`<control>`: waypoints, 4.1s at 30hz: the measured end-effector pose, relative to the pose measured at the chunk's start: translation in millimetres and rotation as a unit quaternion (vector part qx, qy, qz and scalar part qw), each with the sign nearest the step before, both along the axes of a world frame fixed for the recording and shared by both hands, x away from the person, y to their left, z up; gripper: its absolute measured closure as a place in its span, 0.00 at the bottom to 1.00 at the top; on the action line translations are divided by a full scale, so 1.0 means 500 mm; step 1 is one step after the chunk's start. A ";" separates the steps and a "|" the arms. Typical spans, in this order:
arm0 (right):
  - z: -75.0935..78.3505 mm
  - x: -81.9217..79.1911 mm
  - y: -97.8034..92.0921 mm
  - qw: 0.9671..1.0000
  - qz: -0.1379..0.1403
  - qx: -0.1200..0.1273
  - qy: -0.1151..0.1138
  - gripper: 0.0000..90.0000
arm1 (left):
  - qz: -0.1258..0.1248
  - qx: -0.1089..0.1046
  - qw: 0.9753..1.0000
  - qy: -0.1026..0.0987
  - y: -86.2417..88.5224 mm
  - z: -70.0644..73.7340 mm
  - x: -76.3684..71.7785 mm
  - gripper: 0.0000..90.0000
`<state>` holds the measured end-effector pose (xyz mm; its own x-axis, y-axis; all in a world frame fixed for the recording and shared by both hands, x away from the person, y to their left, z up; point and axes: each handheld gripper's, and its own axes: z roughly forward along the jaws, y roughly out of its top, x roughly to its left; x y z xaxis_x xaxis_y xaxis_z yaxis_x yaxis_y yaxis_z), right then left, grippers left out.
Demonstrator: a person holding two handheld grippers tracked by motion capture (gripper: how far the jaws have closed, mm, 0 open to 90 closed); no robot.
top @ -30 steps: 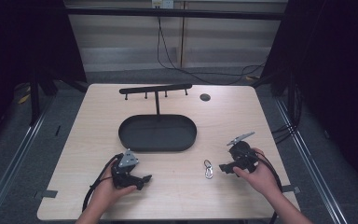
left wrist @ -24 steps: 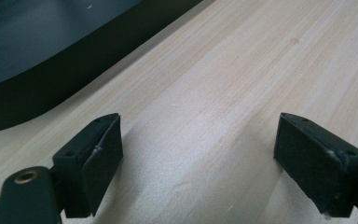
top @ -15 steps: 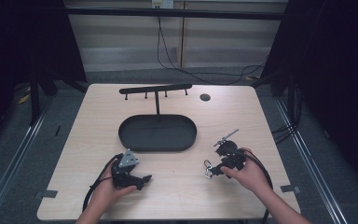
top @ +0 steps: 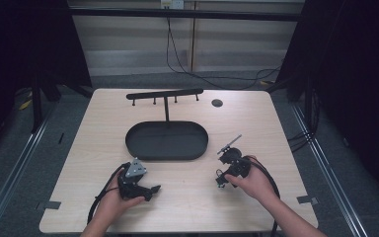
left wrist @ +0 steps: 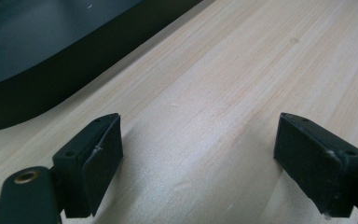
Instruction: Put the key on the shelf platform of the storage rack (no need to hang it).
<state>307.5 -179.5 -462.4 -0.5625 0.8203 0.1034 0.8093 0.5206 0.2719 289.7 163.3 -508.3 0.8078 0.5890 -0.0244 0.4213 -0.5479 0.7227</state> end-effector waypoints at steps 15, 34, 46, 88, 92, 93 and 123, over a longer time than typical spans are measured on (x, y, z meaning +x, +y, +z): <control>-0.011 0.005 0.013 1.000 0.008 -0.014 0.022 0.56 | 0.000 0.000 1.000 0.000 0.000 0.000 0.000 0.17; -0.010 0.009 0.022 0.998 0.030 -0.039 0.028 0.94 | 0.001 0.000 1.000 -0.001 0.000 0.000 0.000 0.17; -0.001 0.012 0.023 0.997 0.047 -0.047 0.027 0.95 | 0.002 0.001 1.000 -0.003 0.000 0.000 0.000 0.17; 0.106 0.071 0.067 0.996 0.071 -0.043 0.011 0.95 | -0.003 0.007 1.000 -0.003 -0.001 0.000 0.000 0.15; 0.115 0.078 0.072 0.997 0.071 -0.042 0.006 0.95 | -0.003 0.008 1.000 -0.003 -0.001 0.000 0.000 0.14; 0.115 0.078 0.072 0.997 0.071 -0.042 0.006 0.95 | -0.004 0.008 1.000 -0.003 -0.001 0.000 0.000 0.14; 0.137 0.123 0.081 0.997 0.064 -0.045 0.010 0.95 | -0.009 0.009 1.000 0.000 -0.003 -0.001 -0.001 0.10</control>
